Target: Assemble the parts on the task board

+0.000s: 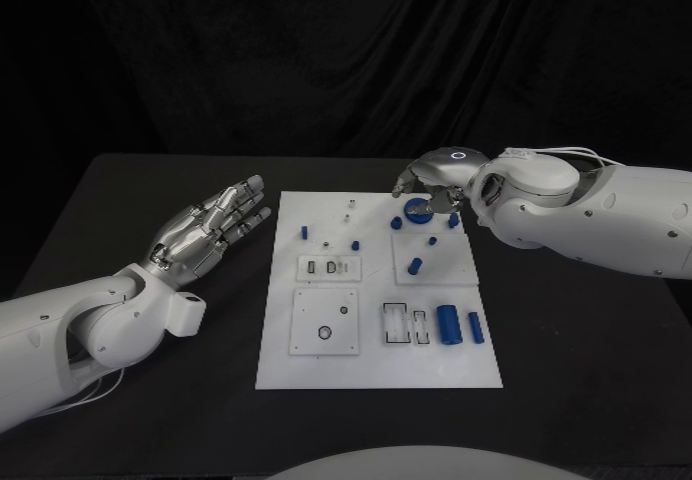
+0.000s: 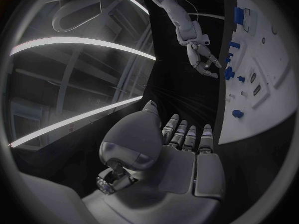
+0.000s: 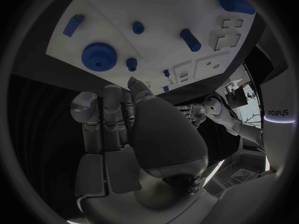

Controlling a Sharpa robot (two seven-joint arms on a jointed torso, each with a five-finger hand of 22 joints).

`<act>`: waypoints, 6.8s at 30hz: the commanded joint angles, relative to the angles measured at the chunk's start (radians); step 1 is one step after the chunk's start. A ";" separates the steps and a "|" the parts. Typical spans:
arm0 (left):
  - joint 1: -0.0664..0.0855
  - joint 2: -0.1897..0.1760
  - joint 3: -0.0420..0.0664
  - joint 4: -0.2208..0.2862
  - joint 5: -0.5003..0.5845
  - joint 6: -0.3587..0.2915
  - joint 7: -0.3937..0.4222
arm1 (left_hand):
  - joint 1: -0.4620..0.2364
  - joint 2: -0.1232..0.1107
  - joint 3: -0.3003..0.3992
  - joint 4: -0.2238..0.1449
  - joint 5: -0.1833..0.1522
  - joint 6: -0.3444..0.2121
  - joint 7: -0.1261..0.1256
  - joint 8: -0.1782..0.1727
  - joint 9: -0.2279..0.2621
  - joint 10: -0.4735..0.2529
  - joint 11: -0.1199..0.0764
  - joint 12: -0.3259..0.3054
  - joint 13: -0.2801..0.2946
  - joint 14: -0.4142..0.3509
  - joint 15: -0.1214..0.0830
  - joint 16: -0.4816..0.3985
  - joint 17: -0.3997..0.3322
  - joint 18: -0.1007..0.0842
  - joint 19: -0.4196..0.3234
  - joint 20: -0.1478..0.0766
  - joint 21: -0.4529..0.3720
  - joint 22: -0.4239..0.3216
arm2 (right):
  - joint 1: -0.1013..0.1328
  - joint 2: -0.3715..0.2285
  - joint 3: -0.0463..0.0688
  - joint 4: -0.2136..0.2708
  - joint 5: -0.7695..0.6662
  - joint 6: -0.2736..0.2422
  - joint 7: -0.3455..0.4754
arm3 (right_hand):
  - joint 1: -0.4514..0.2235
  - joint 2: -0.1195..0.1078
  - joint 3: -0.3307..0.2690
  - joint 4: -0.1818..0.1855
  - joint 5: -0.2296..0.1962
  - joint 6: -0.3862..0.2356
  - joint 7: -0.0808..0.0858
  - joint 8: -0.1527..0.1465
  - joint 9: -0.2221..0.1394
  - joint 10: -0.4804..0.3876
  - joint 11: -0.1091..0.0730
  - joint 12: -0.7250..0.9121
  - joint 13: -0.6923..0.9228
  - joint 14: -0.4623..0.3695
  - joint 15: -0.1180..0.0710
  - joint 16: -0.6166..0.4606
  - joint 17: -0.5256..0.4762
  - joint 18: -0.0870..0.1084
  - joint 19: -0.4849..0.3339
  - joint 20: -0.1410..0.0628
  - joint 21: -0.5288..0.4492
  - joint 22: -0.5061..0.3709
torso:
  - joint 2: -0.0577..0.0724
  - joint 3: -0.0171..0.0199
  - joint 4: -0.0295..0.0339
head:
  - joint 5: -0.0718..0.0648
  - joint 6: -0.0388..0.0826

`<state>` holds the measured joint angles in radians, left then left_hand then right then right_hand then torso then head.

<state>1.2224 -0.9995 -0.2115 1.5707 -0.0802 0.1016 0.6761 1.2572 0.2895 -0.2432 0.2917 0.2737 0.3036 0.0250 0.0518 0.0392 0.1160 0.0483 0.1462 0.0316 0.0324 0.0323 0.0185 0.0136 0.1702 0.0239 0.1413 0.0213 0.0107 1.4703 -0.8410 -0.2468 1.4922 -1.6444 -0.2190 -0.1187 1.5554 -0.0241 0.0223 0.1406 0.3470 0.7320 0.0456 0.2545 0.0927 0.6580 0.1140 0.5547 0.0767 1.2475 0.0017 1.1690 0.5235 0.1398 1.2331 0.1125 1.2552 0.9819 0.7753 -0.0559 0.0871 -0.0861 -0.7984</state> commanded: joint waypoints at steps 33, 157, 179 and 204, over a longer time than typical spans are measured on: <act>0.002 0.030 0.000 -0.041 -0.001 0.074 0.171 | 0.034 0.001 0.024 -0.006 0.058 0.015 0.015 0.002 0.003 -0.011 0.010 -0.005 -0.002 -0.004 0.015 -0.005 -0.001 0.002 -0.004 0.007 -0.003 -0.001 | -0.071 0.086 0.001 -0.110 -0.021 -0.005 0.048 | -0.015 -0.022 0.073 0.016 0.001 0.070 -0.005 -0.017 0.025 0.067 -0.006 0.003 0.004 0.023 -0.002 0.026 0.048 -0.022 0.016 -0.004 0.018 0.033 | 0.000 0.0003 0.0010 | -0.004 -0.014; -0.005 0.053 0.000 -0.091 -0.001 0.107 0.131 | 0.087 0.000 0.070 -0.030 0.143 0.019 0.023 0.006 0.005 -0.013 0.015 -0.005 -0.002 -0.004 0.021 -0.006 -0.001 0.005 -0.004 0.016 -0.003 -0.001 | -0.042 0.288 0.024 -0.332 0.000 -0.181 0.081 | -0.044 -0.056 0.184 -0.033 -0.160 -0.161 -0.001 -0.178 0.057 -0.064 0.016 -0.226 0.013 -0.131 0.023 -0.116 -0.088 0.006 -0.123 0.021 -0.149 -0.019 | -0.002 -0.0010 -0.0070 | 0.027 -0.011; -0.013 0.041 0.000 -0.093 -0.001 0.103 0.132 | 0.092 -0.001 0.074 -0.034 0.150 0.022 0.024 0.008 0.005 -0.011 0.015 -0.003 -0.001 -0.004 0.020 -0.006 -0.001 0.005 -0.004 0.016 -0.004 -0.001 | 0.023 -0.080 0.001 -0.037 0.112 -0.004 -0.003 | -0.209 -0.026 0.090 0.127 -0.192 0.100 0.048 -0.161 0.077 0.885 -0.104 1.011 1.467 0.236 -0.047 0.323 0.829 -0.070 0.142 -0.045 0.108 0.355 | -0.002 0.0003 -0.0066 | 0.006 0.015; -0.020 0.041 0.000 -0.097 -0.001 0.114 0.127 | 0.096 -0.002 0.078 -0.038 0.154 0.021 0.024 0.007 0.005 -0.011 0.016 -0.003 -0.001 -0.004 0.022 -0.006 -0.001 0.005 -0.004 0.017 -0.004 -0.001 | -0.044 -0.018 0.000 -0.133 0.085 -0.077 0.000 | -0.195 -0.030 0.085 0.110 -0.189 0.076 0.054 -0.187 0.064 0.875 -0.103 1.007 1.455 0.247 -0.049 0.325 0.848 -0.072 0.155 -0.048 0.119 0.372 | -0.003 -0.0026 -0.0044 | 0.004 0.009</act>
<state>1.2039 -0.9587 -0.2121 1.4727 -0.0819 0.2015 0.6780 1.3450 0.2878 -0.1717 0.2537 0.4236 0.3253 0.0466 0.0556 0.0428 0.1052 0.0590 0.1461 0.0312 0.0289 0.0502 0.0190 0.0140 0.1703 0.0203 0.1524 0.0214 0.0111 1.4291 -0.8609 -0.2474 1.3640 -1.5482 -0.2640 -0.1027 1.3536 -0.0512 0.1070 0.2586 0.1580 0.8148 0.0978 0.0734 0.1577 1.4615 0.0108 1.5655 1.3078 1.4618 -0.0446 1.4991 1.3079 0.0775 1.3886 0.0643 1.3786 1.3079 0.7727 -0.0585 0.0832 -0.0824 -0.7892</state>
